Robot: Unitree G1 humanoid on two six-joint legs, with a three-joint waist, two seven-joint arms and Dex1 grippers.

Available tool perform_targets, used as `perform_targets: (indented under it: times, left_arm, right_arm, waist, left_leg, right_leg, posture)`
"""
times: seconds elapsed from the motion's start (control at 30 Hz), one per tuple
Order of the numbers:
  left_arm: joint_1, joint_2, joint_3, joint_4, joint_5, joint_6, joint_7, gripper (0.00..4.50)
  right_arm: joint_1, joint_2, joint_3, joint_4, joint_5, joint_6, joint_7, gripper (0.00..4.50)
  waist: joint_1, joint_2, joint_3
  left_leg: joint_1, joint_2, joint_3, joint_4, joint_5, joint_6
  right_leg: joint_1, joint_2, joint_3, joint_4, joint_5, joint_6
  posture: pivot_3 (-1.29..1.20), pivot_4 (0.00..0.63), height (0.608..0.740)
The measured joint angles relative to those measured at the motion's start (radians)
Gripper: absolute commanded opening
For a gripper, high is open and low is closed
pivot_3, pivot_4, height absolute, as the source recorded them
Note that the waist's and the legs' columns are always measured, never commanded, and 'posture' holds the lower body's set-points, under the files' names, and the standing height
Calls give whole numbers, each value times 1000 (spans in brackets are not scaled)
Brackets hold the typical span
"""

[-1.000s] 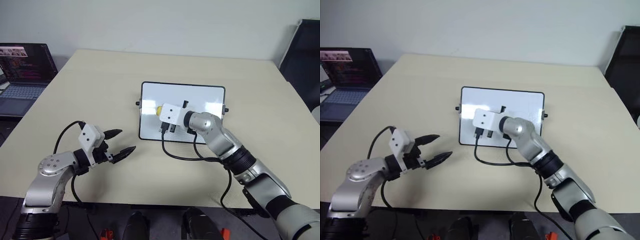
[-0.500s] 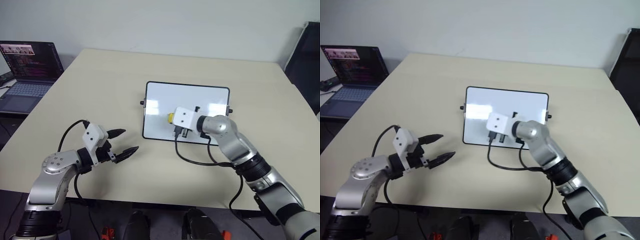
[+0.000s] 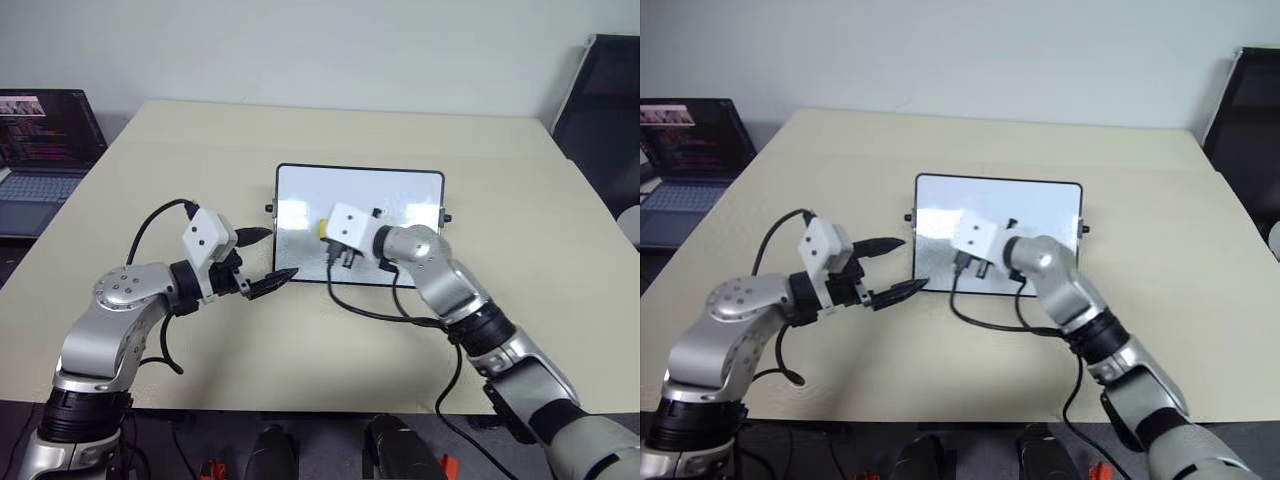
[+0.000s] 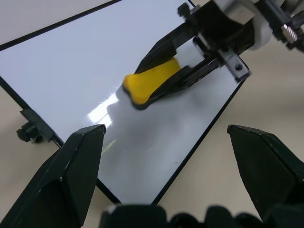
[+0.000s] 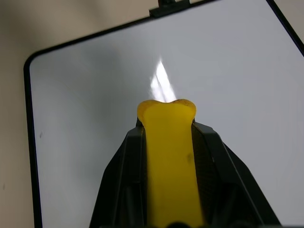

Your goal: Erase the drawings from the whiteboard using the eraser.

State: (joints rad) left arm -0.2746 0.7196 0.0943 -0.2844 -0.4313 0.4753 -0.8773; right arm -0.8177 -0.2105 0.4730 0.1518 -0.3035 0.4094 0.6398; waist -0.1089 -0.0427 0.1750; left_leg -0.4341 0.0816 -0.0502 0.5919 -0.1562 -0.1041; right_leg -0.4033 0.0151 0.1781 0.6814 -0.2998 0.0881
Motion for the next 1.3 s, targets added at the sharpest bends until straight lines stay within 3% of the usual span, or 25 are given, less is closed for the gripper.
perform_targets:
  times: [0.17, 0.5, 0.7, 0.87, 1.0, 1.17, 1.3]
  left_arm:
    - [-2, 0, -8, -16, -1, 27, 17, 4500]
    - [-46, -10, -22, -21, -6, 44, 15, 4500]
    - [-94, -34, -49, -5, -6, 42, 7, 4500]
    - [-139, -66, -82, 5, -13, 38, -20, 4500]
    - [-190, -90, -139, 8, -23, 18, -84, 4500]
    - [-267, -152, -230, 38, -25, -21, -163, 4500]
    - [-327, -181, -305, 98, 4, -76, -237, 4500]
  right_arm:
    - [-2, -14, 11, 8, -9, -19, -6, 986]
    - [170, -202, -116, -237, 16, 87, 28, 986]
    - [257, -134, -228, -394, 99, 265, -2, 986]
    - [333, -50, -462, -639, 189, 417, -102, 986]
    - [475, 43, -694, -869, 289, 657, -137, 986]
    - [615, -9, -777, -961, 307, 768, -181, 986]
    - [681, -16, -773, -932, 304, 776, -244, 986]
  waist:
    - [3, 0, 0]
    - [29, 0, 0]
    - [23, 1, 0]
    - [28, 1, 1]
    - [41, 2, 1]
    - [42, 2, 1]
    - [28, 2, 1]
  left_leg:
    - [-1, 0, 0, 0, 0, 0]
    - [0, -1, 0, 3, 0, 0]
    - [-2, -1, 0, 0, 0, 0]
    - [-5, -1, -2, -2, -2, -2]
    - [-6, -1, -4, -2, -2, -3]
    - [-4, -1, -4, -1, -2, -3]
    - [-4, -1, -3, 1, -2, -2]
  right_leg:
    - [0, 0, 0, -1, 0, 0]
    - [0, -1, 0, -1, -3, -5]
    - [-1, -1, 0, 0, -1, 0]
    - [-2, -1, -2, -1, -3, 1]
    - [-2, -1, -4, -1, -5, -1]
    - [-1, -1, -4, -1, -7, -2]
    - [0, -1, -2, 0, -7, -5]
  posture:
    - [0, 150, 740]
    - [0, 150, 740]
    - [0, 150, 740]
    - [0, 150, 740]
    - [0, 150, 740]
    - [0, 150, 740]
    - [0, 150, 740]
